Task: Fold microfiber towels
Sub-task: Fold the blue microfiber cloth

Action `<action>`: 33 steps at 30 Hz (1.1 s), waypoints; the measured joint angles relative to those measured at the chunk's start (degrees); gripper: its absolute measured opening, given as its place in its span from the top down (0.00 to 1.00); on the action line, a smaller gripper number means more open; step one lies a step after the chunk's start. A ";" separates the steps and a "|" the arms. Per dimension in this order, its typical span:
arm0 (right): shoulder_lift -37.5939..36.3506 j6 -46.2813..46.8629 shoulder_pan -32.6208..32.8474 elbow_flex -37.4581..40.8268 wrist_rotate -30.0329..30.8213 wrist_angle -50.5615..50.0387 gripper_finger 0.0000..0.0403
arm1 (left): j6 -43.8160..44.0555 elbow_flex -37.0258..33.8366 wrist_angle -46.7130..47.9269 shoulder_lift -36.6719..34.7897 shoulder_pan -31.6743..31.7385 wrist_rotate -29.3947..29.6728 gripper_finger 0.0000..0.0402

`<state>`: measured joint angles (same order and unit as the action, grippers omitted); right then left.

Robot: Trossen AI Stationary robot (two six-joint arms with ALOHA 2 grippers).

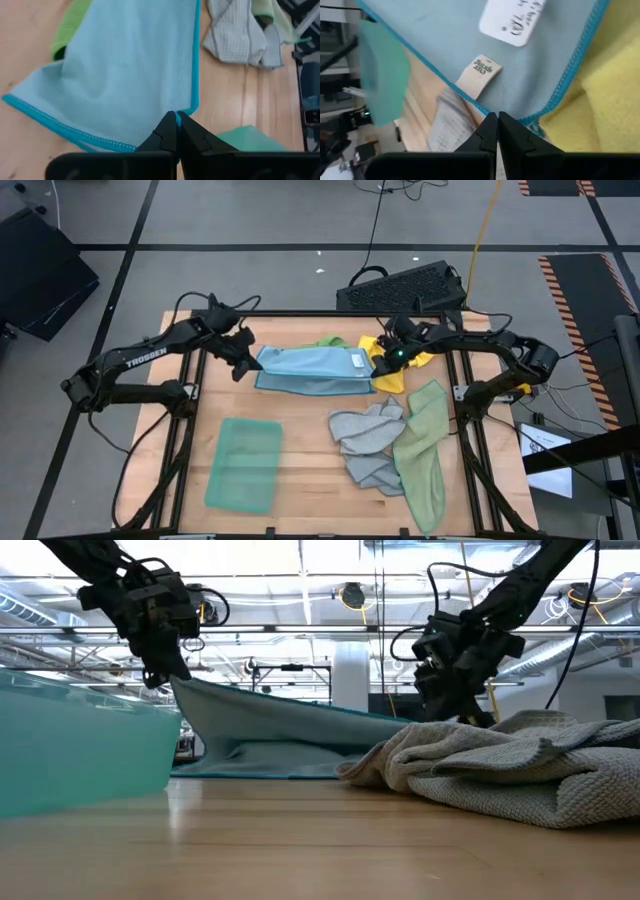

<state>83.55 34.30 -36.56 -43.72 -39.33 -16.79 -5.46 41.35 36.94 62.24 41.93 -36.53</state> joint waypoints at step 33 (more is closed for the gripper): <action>-3.27 16.71 -0.31 6.72 14.12 32.68 1.00 | 7.33 -5.93 -30.87 -2.41 0.79 9.61 0.99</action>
<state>80.28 51.01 -36.86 -36.99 -25.21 15.89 1.86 35.42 6.07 59.82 42.71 -26.92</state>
